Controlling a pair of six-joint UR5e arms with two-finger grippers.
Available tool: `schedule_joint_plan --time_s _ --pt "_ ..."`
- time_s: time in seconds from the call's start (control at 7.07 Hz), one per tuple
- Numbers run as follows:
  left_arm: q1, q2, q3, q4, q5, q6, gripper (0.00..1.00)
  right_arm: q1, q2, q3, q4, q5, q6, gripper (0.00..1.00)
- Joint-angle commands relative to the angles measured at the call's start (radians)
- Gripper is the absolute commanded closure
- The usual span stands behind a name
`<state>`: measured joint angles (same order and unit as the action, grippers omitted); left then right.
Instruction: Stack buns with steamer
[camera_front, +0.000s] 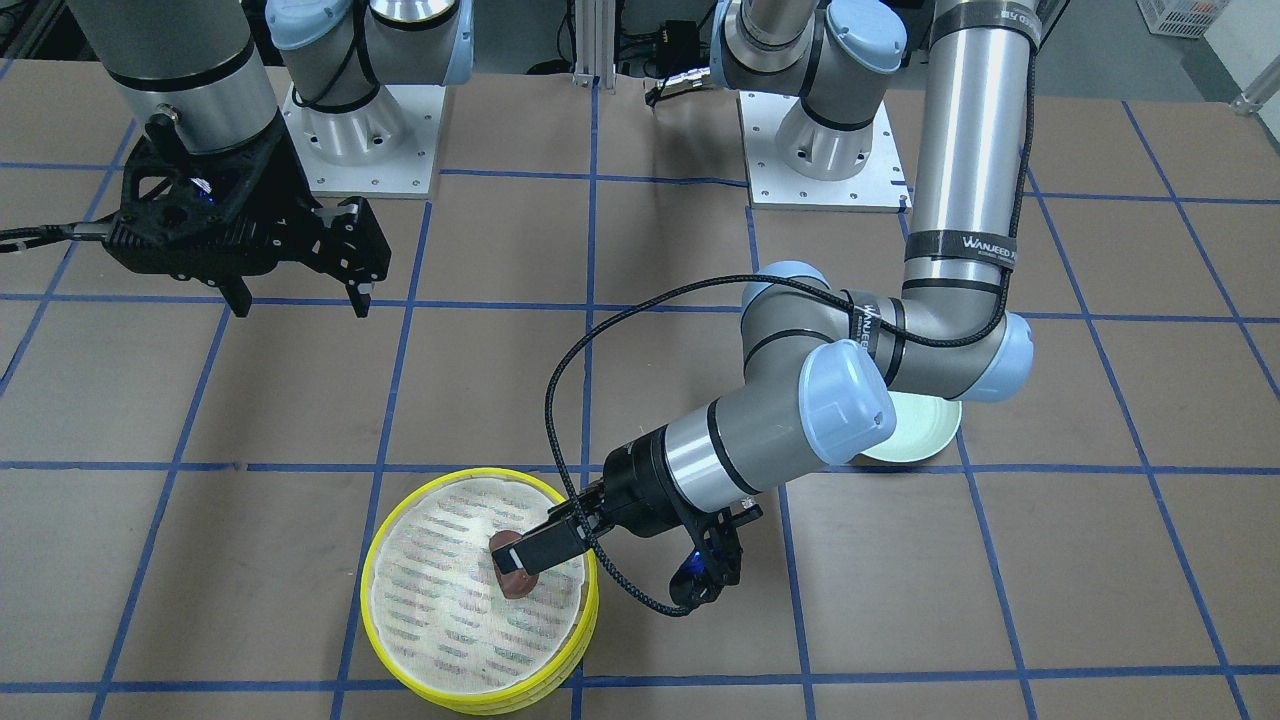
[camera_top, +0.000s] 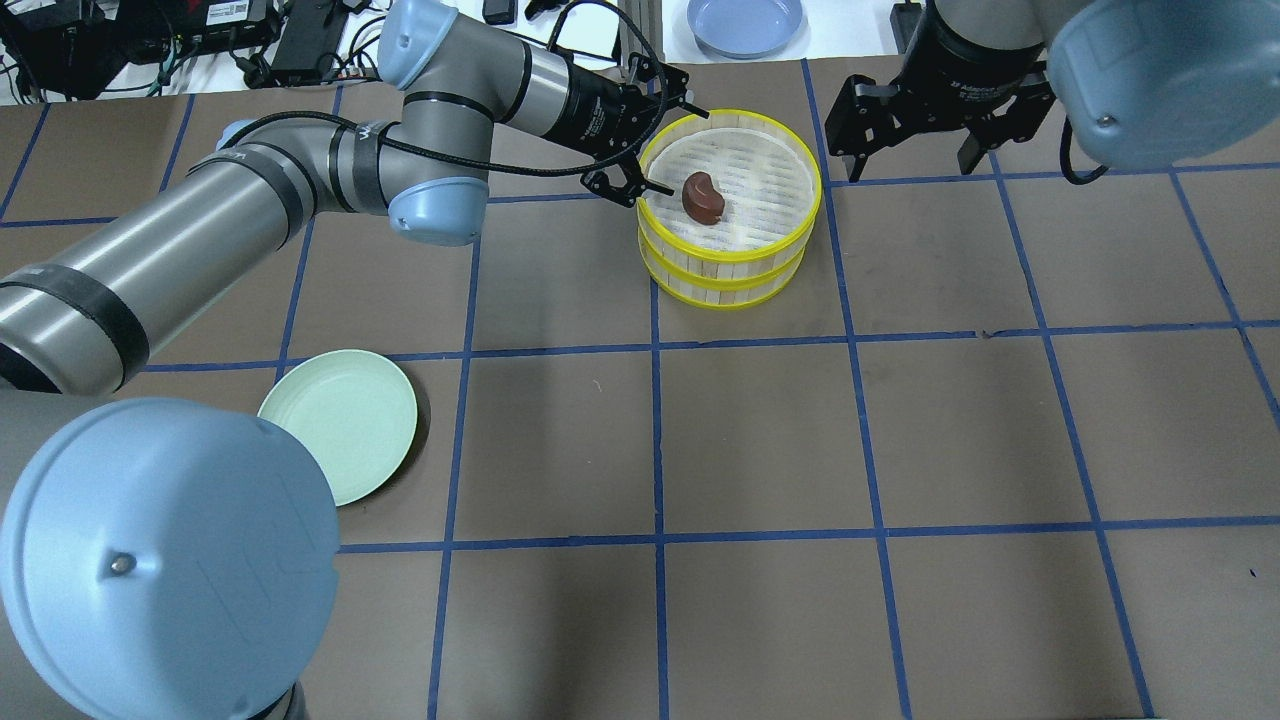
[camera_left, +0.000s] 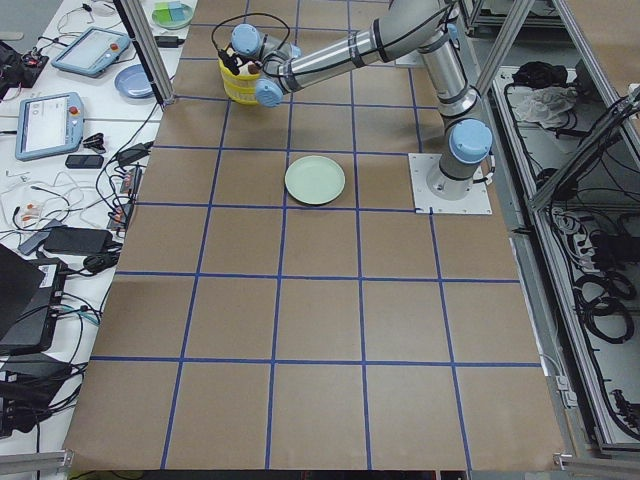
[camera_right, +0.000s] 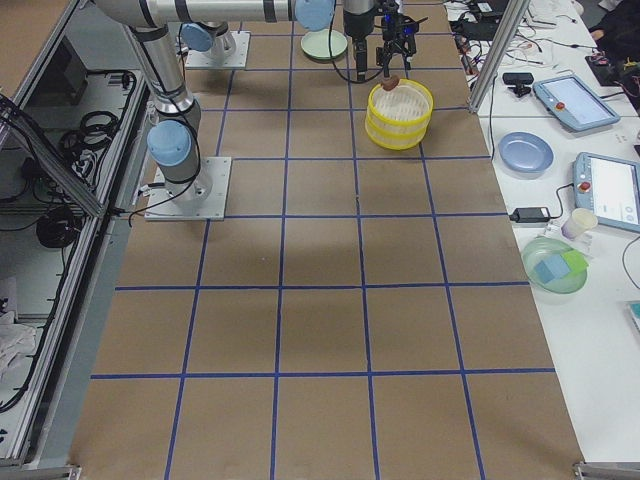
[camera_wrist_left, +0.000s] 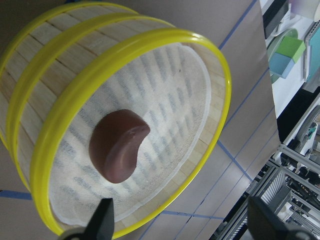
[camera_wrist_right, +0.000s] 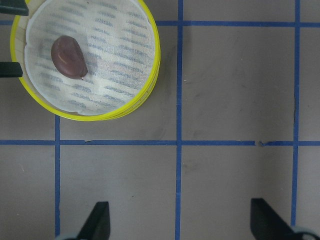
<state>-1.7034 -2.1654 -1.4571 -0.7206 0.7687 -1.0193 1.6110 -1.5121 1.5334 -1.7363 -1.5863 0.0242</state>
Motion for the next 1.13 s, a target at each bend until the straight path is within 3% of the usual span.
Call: schedule_joint_plan --time_s 0.0,0.28,0.42,0.71,0.99 --pt "0.005 0.033 0.032 -0.005 0.097 0.014 0.05 0.000 -0.003 0.001 -0.011 -0.007 0.000 0.00" --pt "0.025 0.076 0.034 -0.070 0.183 0.227 0.04 0.000 -0.005 -0.001 -0.012 0.000 0.000 0.00" --pt "0.054 0.119 0.032 -0.161 0.228 0.337 0.02 -0.003 -0.005 -0.002 -0.012 -0.010 0.000 0.00" --pt "0.108 0.209 0.034 -0.422 0.445 0.625 0.01 -0.003 -0.007 -0.001 -0.012 -0.009 0.000 0.00" --pt "0.160 0.294 0.032 -0.558 0.646 0.846 0.00 -0.003 -0.007 -0.003 -0.012 -0.011 0.000 0.00"
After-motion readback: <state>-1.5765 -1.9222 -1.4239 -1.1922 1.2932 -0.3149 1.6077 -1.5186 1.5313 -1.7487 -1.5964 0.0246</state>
